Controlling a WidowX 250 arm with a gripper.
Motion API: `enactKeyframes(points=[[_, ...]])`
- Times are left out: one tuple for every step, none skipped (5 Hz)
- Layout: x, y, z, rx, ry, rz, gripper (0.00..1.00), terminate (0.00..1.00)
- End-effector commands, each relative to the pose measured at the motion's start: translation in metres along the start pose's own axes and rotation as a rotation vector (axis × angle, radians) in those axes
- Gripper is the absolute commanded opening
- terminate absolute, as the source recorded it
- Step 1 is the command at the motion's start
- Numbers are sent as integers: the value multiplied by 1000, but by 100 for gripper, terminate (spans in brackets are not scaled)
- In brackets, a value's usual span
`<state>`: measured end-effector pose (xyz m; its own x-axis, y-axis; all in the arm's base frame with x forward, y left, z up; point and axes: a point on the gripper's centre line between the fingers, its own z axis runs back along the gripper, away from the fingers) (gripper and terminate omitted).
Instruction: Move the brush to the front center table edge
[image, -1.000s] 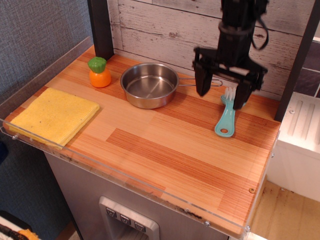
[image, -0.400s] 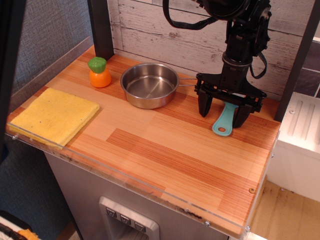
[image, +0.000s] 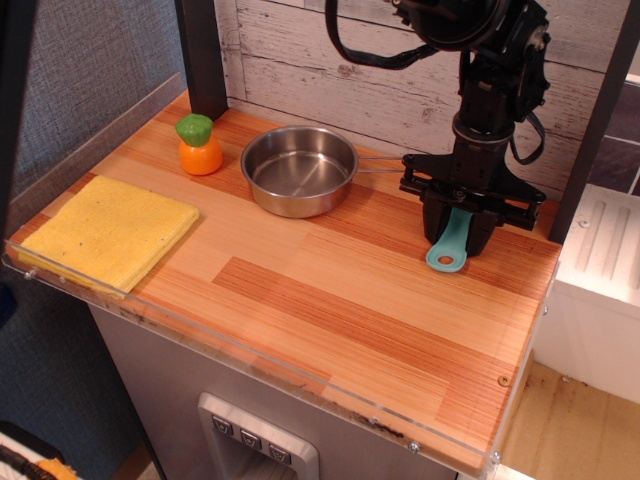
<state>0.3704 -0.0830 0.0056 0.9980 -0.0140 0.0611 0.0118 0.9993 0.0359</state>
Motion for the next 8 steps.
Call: enactKeyframes(points=[[-11,18,45,-30,-72,-51,0,0],[-39,45,59,-20,-90,-29,0,0],[-68,77,49,9,-36,-73,0,0],[-94,104,30,41,27,-151,0,0],[-103,114,18,52,67,-196,0,0],[-99,117,12,56,74,-196,0,0],[-101,113,18,59,63,-230,100,0],[-103,112,38,9,2,-242,100,0]])
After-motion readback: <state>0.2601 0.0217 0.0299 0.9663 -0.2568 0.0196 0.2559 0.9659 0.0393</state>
